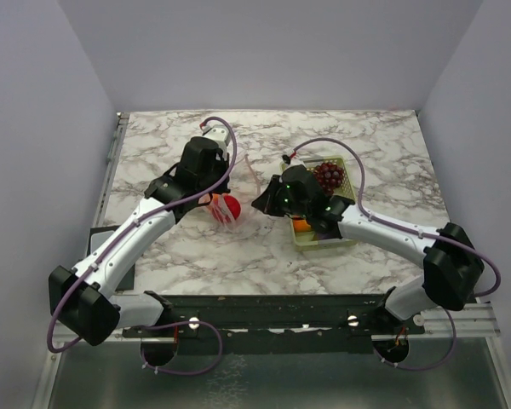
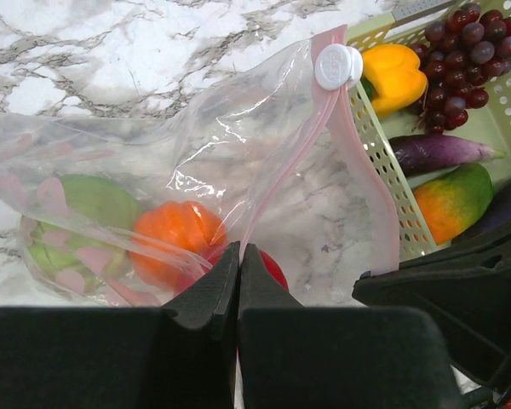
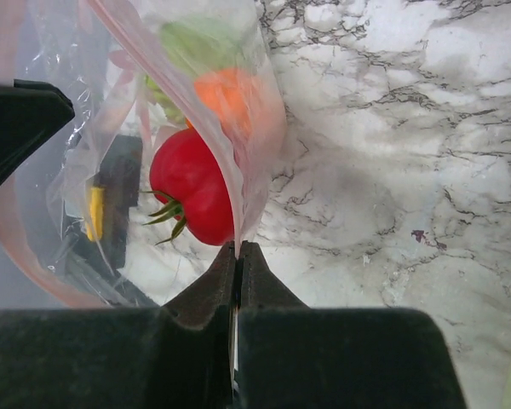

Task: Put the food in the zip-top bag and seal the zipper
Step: Adjust the zipper food storage bag at the center of the board.

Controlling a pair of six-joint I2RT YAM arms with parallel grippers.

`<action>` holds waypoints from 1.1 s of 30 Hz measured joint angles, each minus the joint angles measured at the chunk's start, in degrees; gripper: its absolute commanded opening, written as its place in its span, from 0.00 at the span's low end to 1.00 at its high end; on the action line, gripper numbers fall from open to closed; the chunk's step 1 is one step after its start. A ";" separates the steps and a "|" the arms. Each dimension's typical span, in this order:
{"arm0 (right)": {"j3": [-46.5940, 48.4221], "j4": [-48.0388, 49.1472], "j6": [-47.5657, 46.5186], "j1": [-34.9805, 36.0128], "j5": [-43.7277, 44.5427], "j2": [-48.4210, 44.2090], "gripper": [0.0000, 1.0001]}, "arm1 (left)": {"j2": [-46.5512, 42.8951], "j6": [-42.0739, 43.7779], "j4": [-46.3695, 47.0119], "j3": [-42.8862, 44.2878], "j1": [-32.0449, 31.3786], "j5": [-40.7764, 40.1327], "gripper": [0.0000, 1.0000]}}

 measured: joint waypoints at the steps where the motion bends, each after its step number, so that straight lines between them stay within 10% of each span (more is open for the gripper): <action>1: 0.02 -0.35 -0.42 0.00 -0.02 -0.50 0.01 | -0.28 0.00 0.00 0.00 0.00 -0.02 0.00; 20: 13.09 -20.37 -14.05 0.00 -7.08 -5.44 0.01 | -9.14 -1.46 -2.64 -0.04 0.00 3.02 0.01; 33: 38.66 -44.92 -24.94 0.00 -9.35 -3.19 0.01 | -9.70 -5.01 -5.20 2.58 0.00 10.54 0.01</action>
